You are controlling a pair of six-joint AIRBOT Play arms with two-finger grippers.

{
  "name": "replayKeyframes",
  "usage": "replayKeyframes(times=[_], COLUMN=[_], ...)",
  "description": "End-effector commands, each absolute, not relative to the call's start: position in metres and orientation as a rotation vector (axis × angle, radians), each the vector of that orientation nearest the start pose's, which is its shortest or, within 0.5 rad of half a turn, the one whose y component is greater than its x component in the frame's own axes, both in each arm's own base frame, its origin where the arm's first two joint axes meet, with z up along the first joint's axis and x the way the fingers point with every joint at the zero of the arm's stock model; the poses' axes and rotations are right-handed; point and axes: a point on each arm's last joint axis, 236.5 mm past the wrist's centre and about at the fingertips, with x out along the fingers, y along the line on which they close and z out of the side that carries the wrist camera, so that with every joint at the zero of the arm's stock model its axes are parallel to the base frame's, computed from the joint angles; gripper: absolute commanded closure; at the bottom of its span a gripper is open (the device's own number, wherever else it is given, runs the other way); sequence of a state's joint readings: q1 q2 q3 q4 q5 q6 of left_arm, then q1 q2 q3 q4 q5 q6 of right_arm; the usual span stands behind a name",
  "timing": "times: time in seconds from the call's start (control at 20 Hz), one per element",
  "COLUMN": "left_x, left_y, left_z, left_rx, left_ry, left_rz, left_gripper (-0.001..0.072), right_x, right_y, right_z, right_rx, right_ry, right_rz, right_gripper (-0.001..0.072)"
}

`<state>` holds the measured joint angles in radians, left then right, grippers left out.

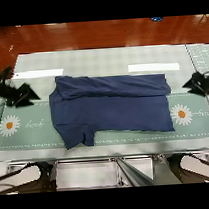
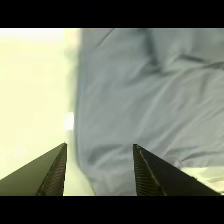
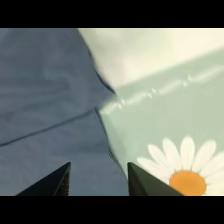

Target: Fold the shirts.

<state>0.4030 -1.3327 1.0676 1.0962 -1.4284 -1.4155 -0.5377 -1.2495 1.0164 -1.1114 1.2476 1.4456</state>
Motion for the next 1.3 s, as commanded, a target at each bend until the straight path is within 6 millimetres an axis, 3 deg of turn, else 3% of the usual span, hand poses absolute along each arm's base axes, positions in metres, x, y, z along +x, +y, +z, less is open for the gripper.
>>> replayKeyframes(times=[0.0,0.15,0.3,0.55,0.85,0.9,0.95,1.1,1.25], left_x=[0.257,0.219,0.2,0.186,0.191,0.19,0.19,0.191,0.191], left_y=[0.012,-0.005,-0.025,-0.061,-0.103,-0.105,-0.105,-0.107,-0.107], left_z=[-0.041,-0.066,-0.082,-0.103,-0.122,-0.125,-0.126,-0.121,-0.12], left_rx=[-0.853,-1.051,-1.031,-0.958,-0.856,-0.853,-0.856,-0.838,-0.839], left_ry=[1.36,1.357,1.422,1.529,1.579,1.59,1.595,1.595,1.594], left_rz=[-0.052,0.008,-0.045,-0.082,-0.169,-0.161,-0.16,-0.196,-0.198], left_gripper=[0.0203,0.0203,0.0203,0.0203,0.0209,0.0352,0.0687,0.0686,0.0686], right_x=[0.298,0.276,0.261,0.263,0.278,0.277,0.273,0.231,0.178], right_y=[-0.05,-0.008,0.008,0.013,0.02,0.017,0.009,-0.035,-0.053], right_z=[-0.029,-0.04,-0.042,-0.037,-0.02,-0.018,-0.018,-0.047,-0.076], right_rx=[0.8,0.889,0.906,0.931,0.995,0.982,0.972,0.951,0.886], right_ry=[1.156,1.13,1.152,1.141,1.078,1.083,1.094,1.226,1.419], right_rz=[-0.094,-0.007,0.037,0.056,0.096,0.095,0.076,-0.135,-0.3], right_gripper=[0.0299,0.0299,0.0299,0.0299,0.0299,0.0299,0.0299,0.0299,0.0299])
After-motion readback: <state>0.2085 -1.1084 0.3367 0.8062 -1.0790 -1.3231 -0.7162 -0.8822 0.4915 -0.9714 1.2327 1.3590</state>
